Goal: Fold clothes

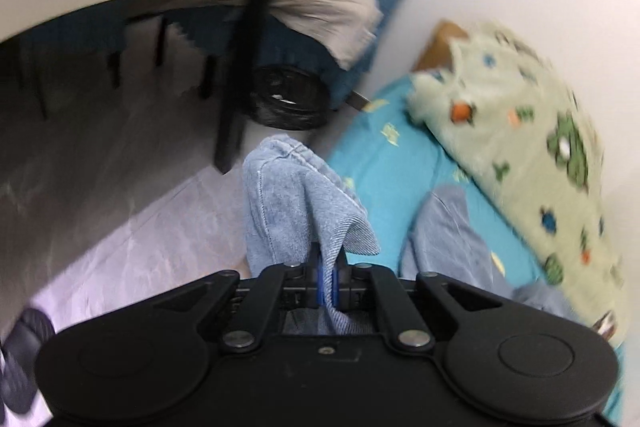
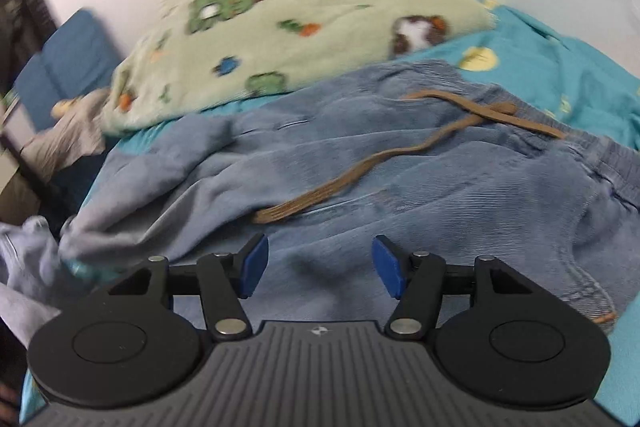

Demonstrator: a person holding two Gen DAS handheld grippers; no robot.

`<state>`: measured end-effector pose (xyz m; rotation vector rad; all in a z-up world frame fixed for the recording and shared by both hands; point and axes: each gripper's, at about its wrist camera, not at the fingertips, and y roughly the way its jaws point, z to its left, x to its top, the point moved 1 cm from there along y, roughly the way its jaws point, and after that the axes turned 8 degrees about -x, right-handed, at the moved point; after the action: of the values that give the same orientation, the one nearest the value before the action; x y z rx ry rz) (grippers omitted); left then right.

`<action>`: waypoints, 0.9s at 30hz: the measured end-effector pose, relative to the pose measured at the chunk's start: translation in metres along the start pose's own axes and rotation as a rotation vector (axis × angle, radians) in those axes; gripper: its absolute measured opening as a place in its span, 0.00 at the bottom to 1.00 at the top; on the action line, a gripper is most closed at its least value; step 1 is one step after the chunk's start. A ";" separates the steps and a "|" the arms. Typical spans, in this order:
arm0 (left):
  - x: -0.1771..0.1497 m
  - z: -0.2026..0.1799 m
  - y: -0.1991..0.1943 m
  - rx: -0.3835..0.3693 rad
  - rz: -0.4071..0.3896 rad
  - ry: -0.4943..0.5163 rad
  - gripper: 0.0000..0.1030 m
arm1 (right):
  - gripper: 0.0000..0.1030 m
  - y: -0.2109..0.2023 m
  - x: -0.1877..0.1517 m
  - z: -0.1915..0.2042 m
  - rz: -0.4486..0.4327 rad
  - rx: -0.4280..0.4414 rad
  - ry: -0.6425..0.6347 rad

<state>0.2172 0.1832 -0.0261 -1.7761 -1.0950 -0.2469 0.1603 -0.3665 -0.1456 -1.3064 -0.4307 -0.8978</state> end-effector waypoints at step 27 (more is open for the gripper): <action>-0.085 0.243 0.031 -0.223 0.208 -0.769 0.46 | 0.60 -0.052 0.008 -0.080 0.027 -0.178 0.351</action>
<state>0.1192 0.3323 -0.2144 -2.2415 -1.4262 0.5038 0.1087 -0.4454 -0.1261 -1.2787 -0.0590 -1.1371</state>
